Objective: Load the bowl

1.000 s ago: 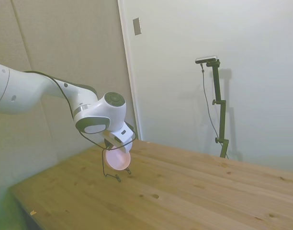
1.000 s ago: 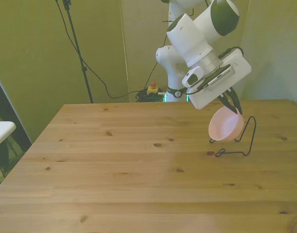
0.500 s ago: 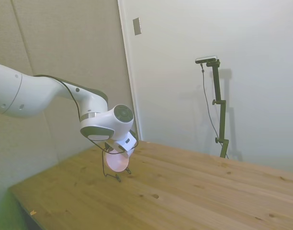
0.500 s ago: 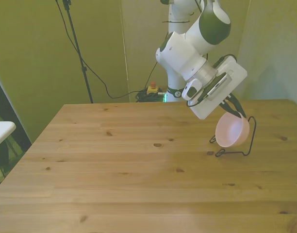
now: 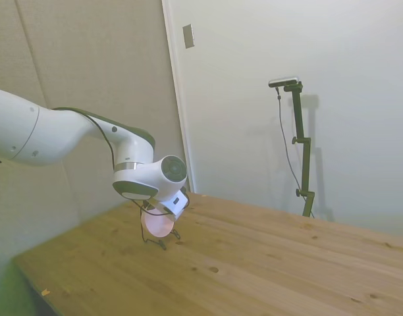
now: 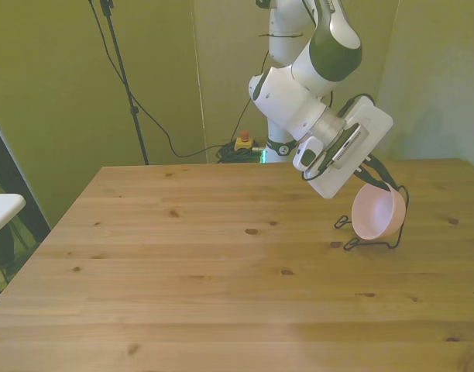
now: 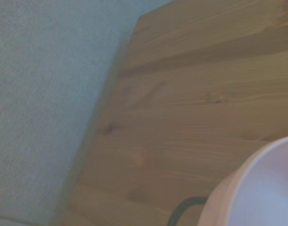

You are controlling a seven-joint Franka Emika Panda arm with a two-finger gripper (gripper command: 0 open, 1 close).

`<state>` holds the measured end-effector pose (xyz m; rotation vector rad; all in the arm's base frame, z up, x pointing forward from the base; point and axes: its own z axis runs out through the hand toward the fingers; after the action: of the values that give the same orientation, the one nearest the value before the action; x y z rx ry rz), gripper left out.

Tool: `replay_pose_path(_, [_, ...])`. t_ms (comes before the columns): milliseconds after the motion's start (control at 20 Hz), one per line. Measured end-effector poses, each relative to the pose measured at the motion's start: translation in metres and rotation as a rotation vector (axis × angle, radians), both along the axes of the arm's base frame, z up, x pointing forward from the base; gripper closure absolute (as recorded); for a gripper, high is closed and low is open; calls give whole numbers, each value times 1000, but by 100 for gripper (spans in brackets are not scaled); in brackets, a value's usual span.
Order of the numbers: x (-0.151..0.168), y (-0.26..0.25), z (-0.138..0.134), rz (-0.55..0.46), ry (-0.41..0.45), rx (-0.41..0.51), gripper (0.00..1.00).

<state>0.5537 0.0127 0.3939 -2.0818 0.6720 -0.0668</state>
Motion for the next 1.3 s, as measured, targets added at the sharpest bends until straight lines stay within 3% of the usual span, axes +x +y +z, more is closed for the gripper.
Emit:
replay_pose_path(500, [-2,0,-6,-4,3,-7,100])
replay_pose_path(550, [-2,0,-7,-6,3,-8,0])
replay_pose_path(1050, [-2,-1,-8,-10,3,-16,0])
replay_pose_path(1300, [-5,-6,11,-44,-11,-50,0])
